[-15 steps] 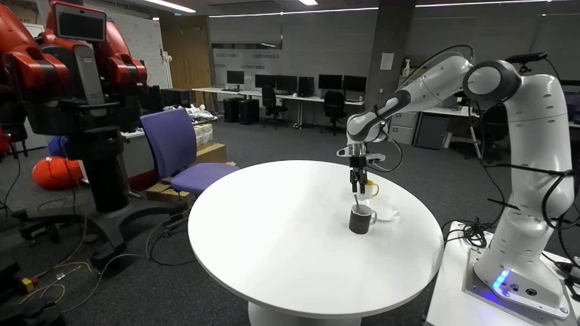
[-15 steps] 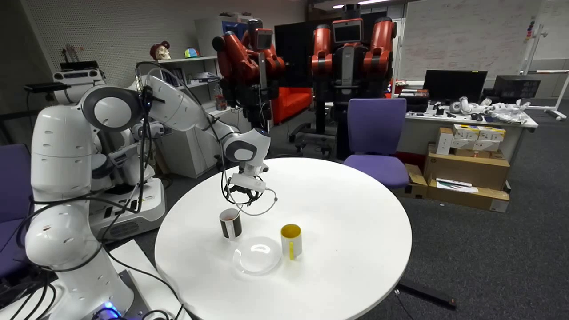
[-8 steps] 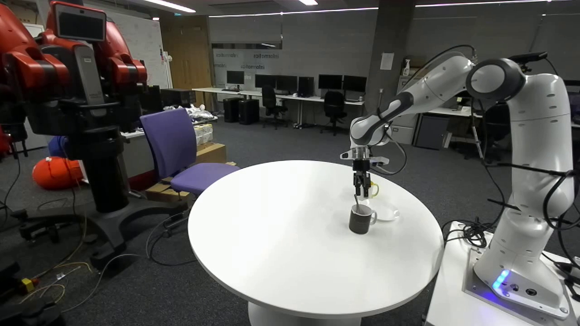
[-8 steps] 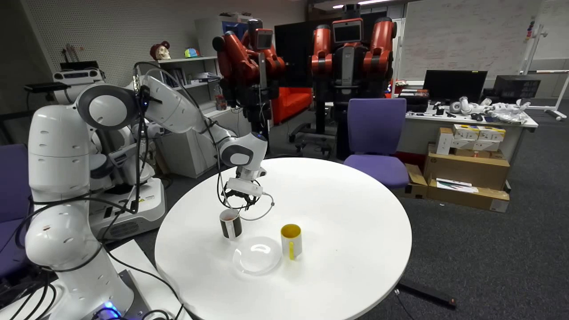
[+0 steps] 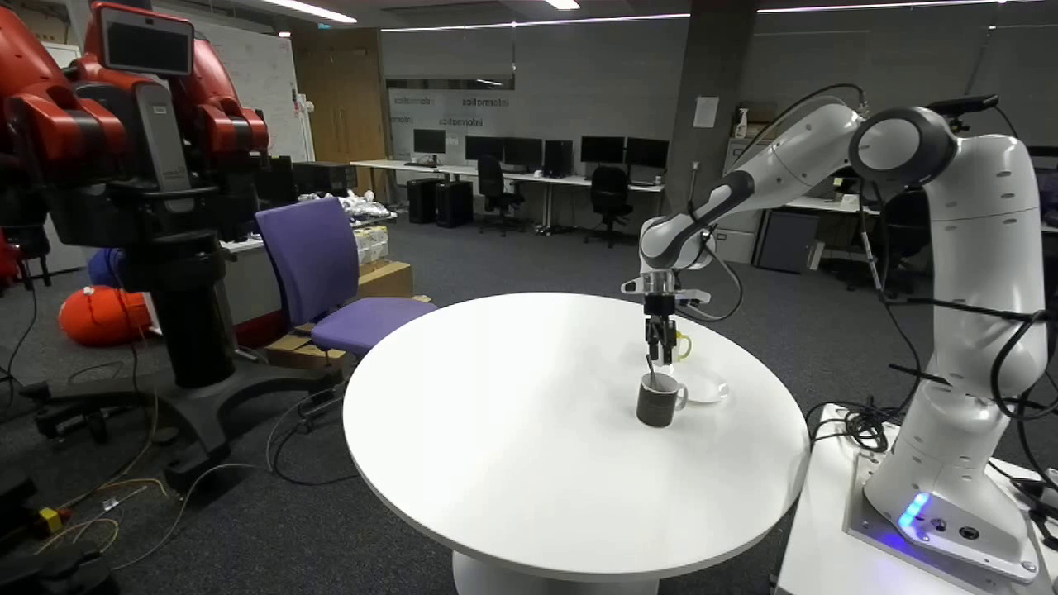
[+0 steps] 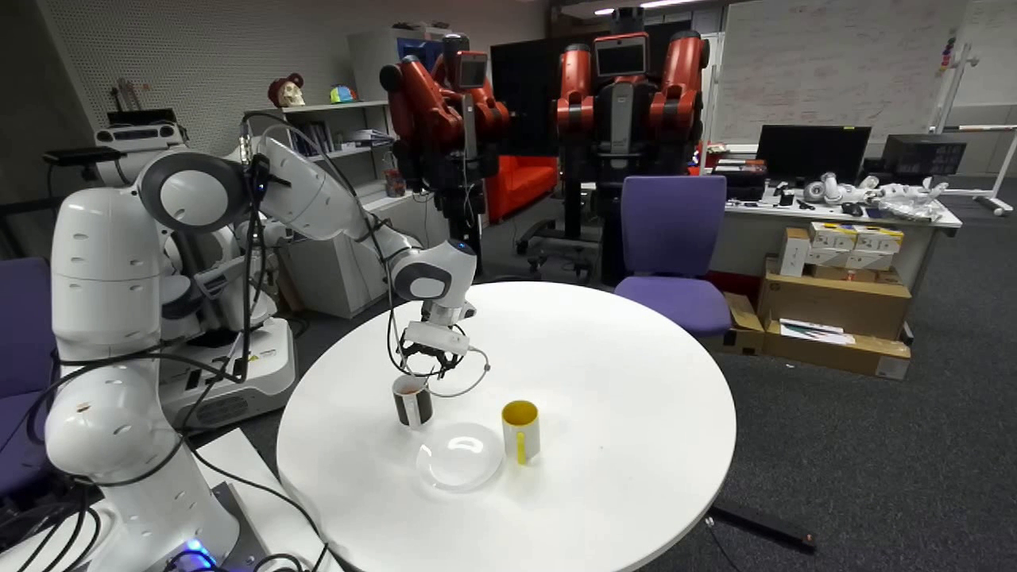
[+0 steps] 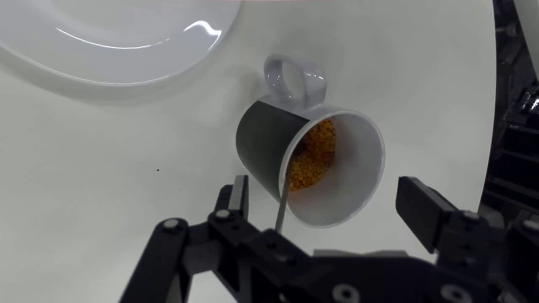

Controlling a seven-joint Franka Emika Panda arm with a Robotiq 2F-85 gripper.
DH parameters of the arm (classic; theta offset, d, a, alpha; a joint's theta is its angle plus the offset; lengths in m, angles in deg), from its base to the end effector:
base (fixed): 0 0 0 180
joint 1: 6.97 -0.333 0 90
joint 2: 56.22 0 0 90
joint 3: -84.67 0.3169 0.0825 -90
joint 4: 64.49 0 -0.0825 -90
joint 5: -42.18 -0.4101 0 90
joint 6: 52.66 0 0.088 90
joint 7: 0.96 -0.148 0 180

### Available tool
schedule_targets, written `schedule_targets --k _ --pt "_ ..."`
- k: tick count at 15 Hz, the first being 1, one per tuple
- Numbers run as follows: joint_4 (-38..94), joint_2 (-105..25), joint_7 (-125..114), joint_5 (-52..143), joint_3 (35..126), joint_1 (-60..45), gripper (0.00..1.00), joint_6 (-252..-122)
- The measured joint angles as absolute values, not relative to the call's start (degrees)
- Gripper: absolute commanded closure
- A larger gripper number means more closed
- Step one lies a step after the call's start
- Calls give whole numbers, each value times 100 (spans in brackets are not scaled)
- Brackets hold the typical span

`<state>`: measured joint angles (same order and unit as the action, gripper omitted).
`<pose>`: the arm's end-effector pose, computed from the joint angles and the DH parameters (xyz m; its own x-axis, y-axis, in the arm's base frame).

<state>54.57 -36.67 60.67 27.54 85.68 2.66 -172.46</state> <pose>0.5515 -0.0616 0.1844 0.7233 0.6905 -0.0065 0.6381 -0.6720 -0.3758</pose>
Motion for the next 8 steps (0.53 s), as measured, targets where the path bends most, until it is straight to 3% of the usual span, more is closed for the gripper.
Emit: schedule_targets --k 8 --pt "5421 -3587 6069 2801 8575 216 8 -17267"
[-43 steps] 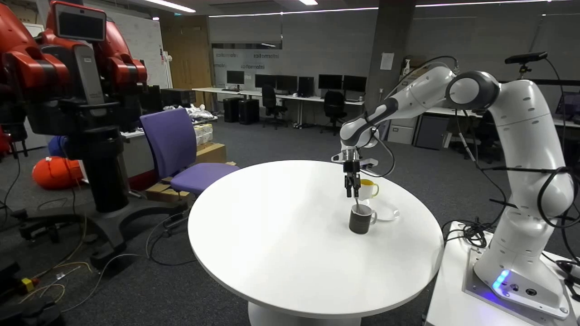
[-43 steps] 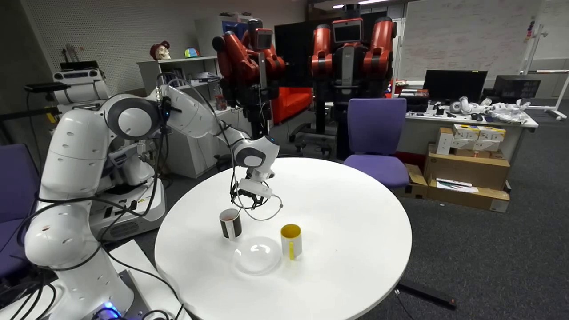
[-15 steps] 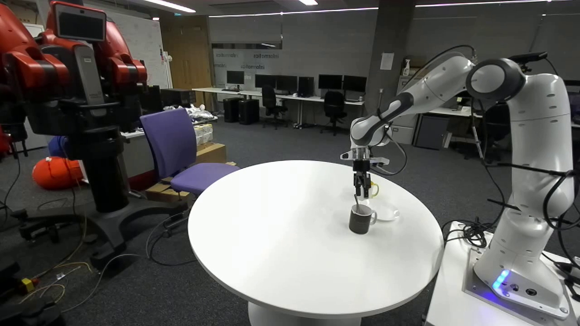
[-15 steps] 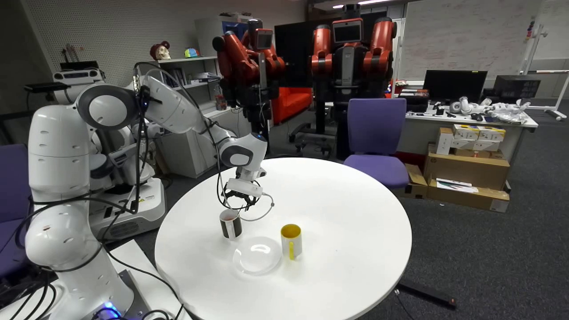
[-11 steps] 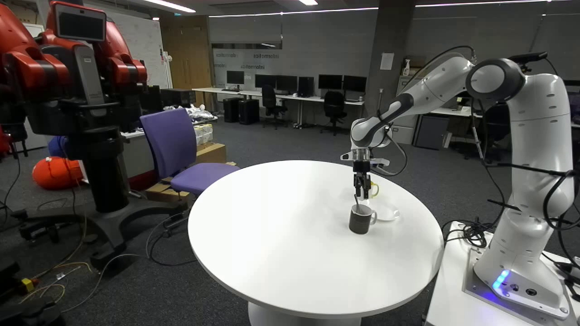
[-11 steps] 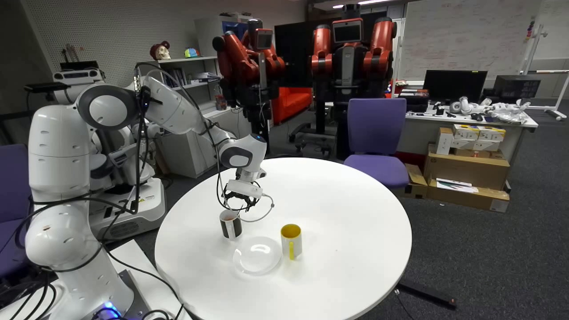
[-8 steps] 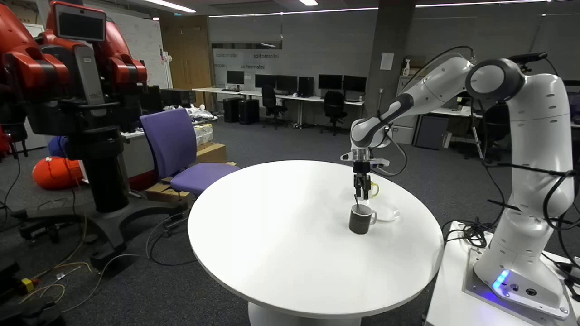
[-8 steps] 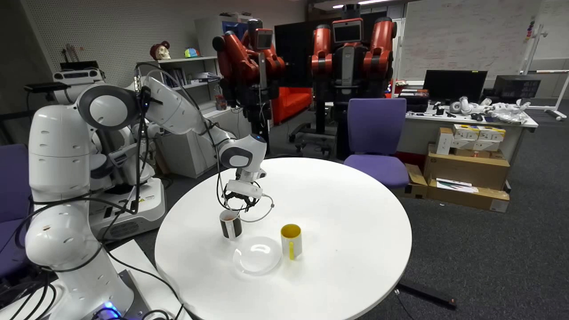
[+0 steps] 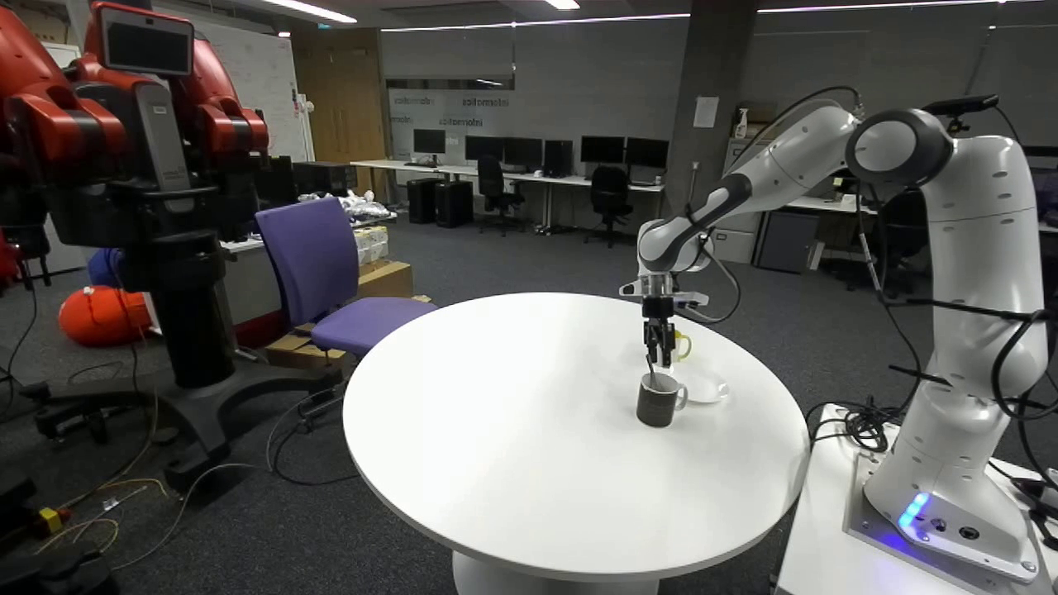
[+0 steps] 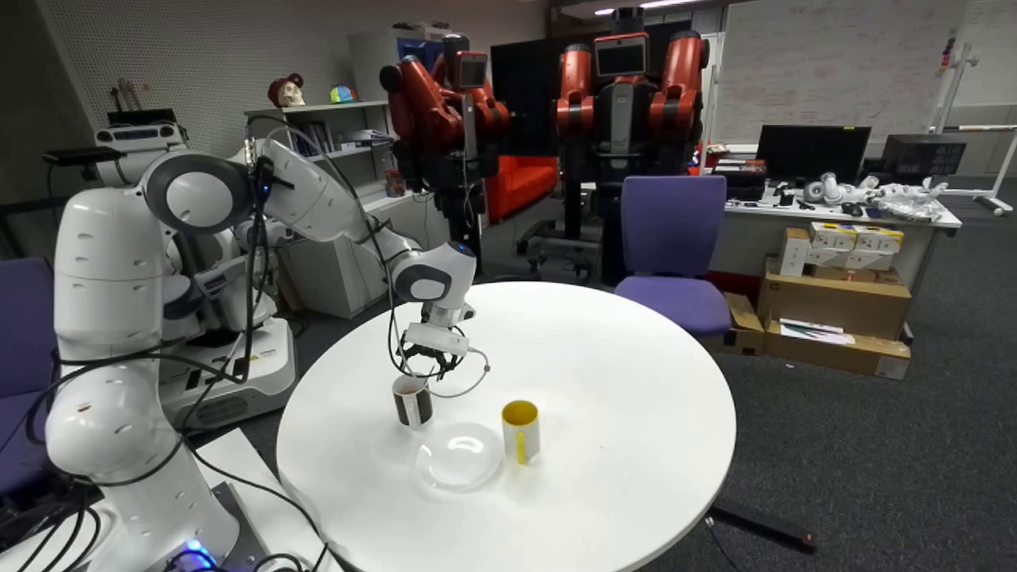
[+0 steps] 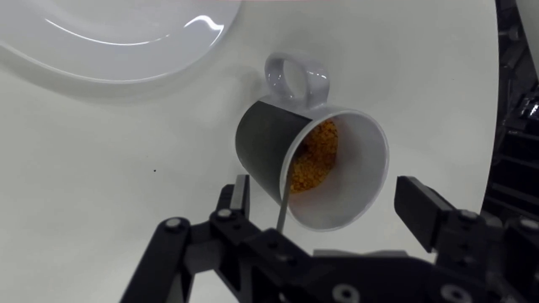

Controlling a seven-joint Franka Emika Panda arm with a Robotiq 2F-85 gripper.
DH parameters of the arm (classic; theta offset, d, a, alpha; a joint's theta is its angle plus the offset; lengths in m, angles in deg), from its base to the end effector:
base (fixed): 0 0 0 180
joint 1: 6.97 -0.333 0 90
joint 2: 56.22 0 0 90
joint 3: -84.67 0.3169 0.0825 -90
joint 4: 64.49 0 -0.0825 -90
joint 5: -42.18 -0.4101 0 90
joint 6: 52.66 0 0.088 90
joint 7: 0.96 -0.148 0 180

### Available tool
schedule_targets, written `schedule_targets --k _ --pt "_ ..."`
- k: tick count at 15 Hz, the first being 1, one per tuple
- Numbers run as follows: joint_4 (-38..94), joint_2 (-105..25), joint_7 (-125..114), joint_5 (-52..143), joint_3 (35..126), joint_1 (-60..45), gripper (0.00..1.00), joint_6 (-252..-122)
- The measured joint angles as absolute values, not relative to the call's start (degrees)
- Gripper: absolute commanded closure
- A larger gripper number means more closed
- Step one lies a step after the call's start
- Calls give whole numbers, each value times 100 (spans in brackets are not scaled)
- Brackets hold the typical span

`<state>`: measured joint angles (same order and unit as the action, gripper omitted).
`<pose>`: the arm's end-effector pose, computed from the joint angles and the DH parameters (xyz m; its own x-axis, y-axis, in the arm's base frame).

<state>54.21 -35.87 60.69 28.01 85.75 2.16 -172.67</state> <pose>0.5530 -0.0570 0.1790 0.7124 0.7017 -0.0132 0.6468 -0.6637 -0.3757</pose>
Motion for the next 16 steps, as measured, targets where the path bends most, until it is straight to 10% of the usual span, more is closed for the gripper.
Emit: schedule_targets --k 4,13,16 --pt "5375 -3582 6068 2890 8577 128 19 -17287" --pt "5320 -3550 6066 3046 8577 111 93 -17288" --pt "5313 -3546 6066 3064 8577 111 100 -17288"
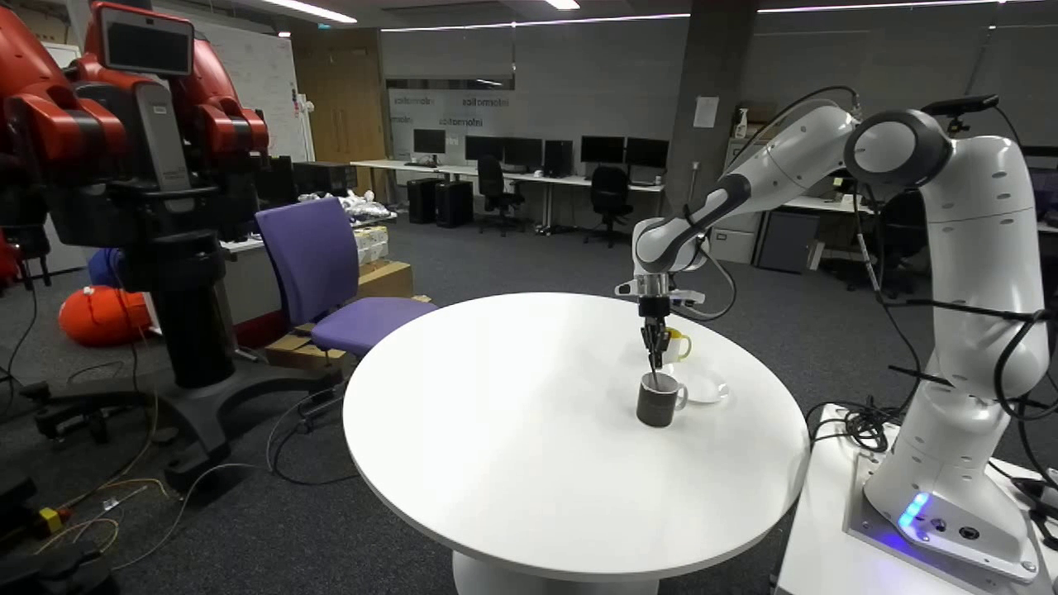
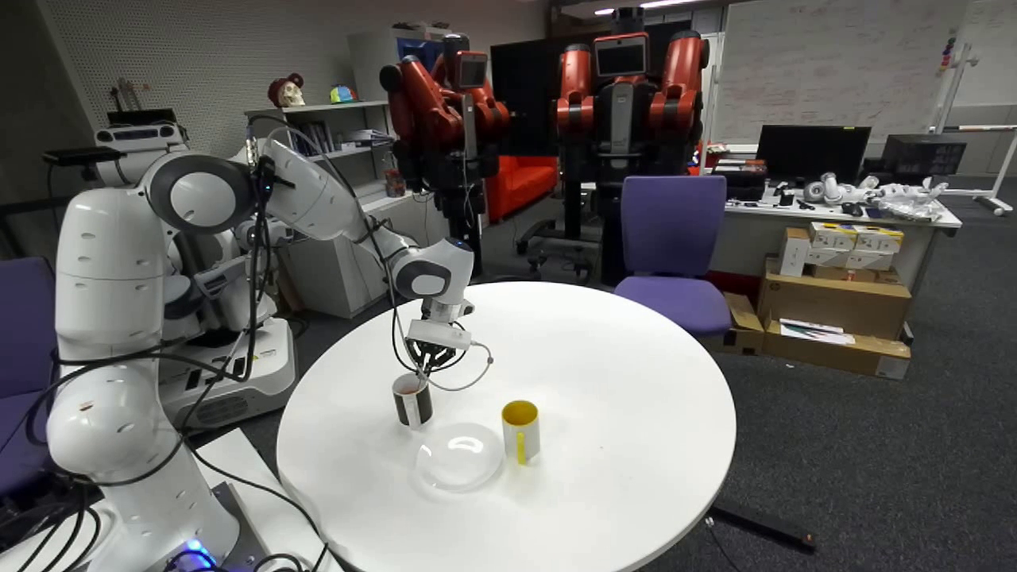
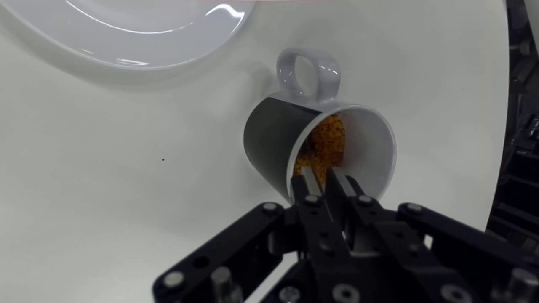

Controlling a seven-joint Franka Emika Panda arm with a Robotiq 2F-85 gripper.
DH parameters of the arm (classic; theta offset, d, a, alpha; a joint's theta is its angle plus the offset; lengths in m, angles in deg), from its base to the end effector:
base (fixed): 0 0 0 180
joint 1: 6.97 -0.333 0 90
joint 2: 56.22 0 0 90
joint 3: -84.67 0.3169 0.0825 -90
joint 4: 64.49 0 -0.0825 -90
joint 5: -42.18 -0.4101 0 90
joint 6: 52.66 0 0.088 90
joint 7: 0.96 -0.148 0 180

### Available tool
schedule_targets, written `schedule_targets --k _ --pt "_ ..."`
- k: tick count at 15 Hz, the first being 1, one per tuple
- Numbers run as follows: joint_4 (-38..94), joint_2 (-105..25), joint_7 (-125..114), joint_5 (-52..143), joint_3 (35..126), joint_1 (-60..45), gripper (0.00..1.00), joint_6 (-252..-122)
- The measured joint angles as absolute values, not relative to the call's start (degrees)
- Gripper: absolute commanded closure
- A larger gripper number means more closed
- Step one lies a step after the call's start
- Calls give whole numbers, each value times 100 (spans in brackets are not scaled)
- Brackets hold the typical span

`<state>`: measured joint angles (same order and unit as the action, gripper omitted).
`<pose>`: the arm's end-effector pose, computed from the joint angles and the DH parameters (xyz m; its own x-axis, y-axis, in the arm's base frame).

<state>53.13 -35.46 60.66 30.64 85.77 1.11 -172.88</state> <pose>0.5602 -0.0514 0.1815 0.6752 0.7371 -0.0289 0.6847 -0.6409 -0.3470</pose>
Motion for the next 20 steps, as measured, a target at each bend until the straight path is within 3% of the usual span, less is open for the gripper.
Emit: schedule_targets --k 20 --pt "5698 -4168 5613 4145 8647 -387 100 -17860"
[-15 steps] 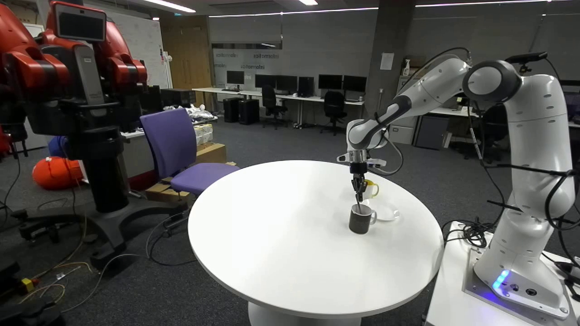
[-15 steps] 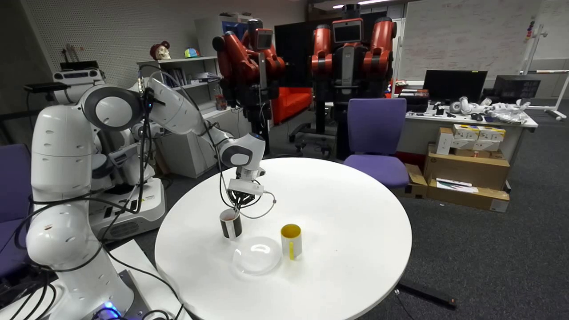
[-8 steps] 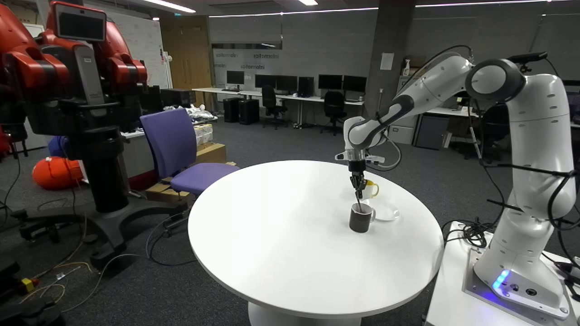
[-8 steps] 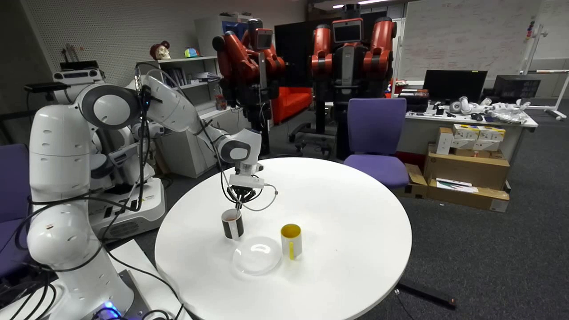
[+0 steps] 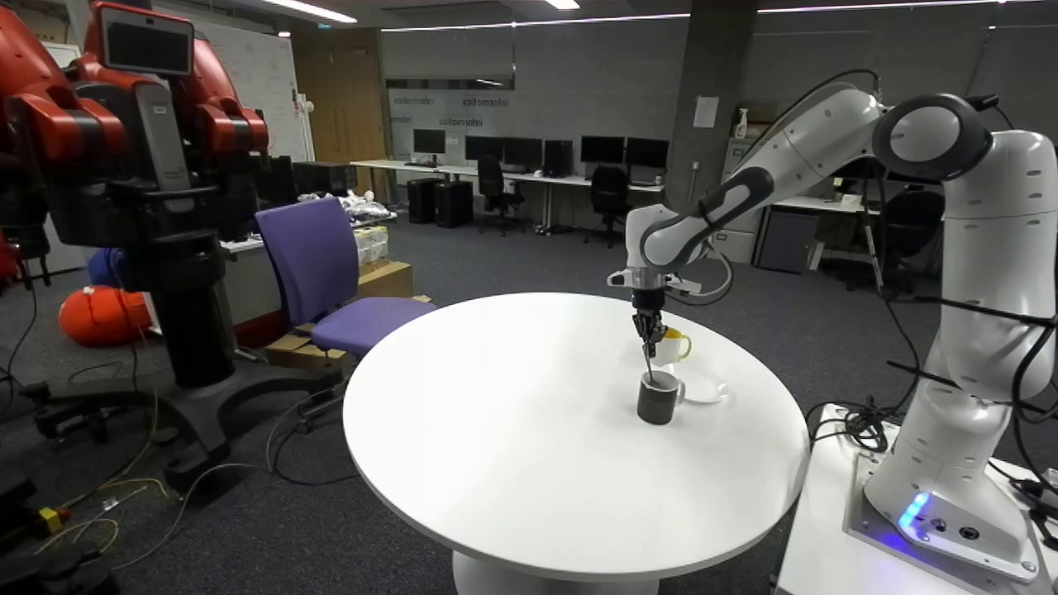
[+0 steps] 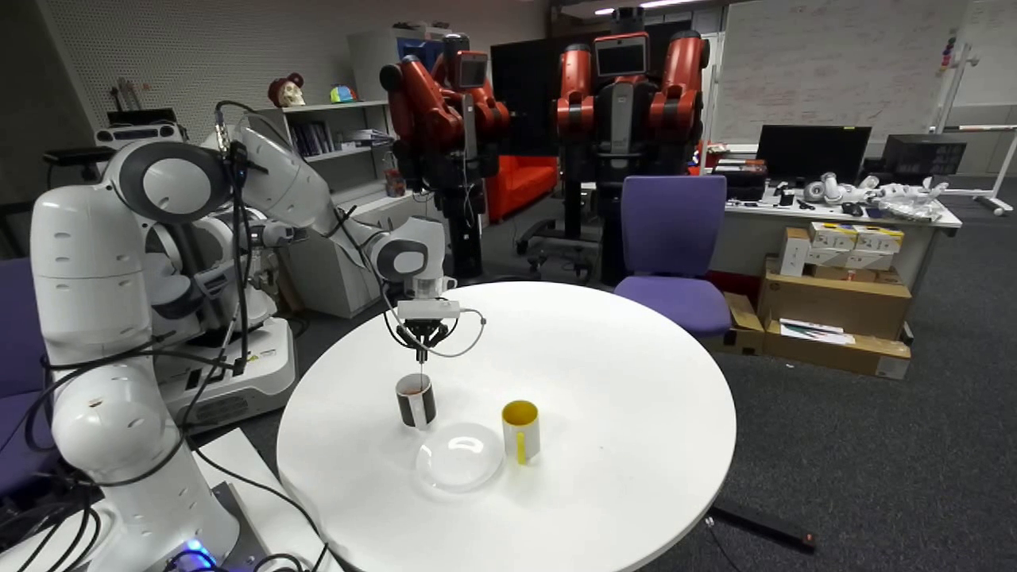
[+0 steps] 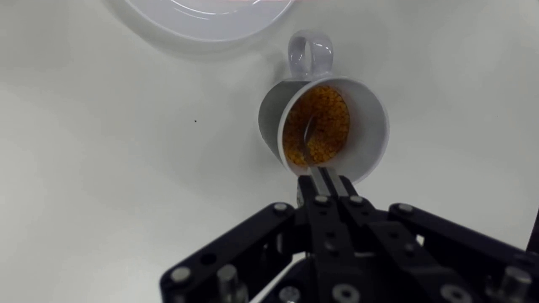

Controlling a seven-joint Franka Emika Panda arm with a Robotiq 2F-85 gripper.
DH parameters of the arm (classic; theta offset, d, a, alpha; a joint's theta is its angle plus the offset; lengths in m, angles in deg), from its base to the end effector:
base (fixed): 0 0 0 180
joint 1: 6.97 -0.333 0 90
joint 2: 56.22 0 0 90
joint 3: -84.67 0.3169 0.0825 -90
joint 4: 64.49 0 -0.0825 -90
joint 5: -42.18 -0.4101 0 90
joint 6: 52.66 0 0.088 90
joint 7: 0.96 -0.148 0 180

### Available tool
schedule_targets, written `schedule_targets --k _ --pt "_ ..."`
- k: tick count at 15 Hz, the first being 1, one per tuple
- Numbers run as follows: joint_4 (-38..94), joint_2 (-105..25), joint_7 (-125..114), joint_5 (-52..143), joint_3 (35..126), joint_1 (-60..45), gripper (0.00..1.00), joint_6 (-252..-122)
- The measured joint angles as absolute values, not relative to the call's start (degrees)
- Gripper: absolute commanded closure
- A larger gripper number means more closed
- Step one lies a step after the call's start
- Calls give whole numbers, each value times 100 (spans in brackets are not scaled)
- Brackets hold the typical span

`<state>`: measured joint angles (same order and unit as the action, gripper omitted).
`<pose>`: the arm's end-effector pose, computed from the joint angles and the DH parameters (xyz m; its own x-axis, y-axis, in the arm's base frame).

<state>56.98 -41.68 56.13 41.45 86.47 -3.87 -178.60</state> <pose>0.5643 -0.0116 0.2203 0.5623 0.8230 -0.0809 0.8084 -0.5677 -0.1559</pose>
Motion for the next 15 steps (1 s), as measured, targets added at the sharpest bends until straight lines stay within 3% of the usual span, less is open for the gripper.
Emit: schedule_targets --k 15 --pt "6399 -4960 5618 3565 8566 -298 100 -17974"
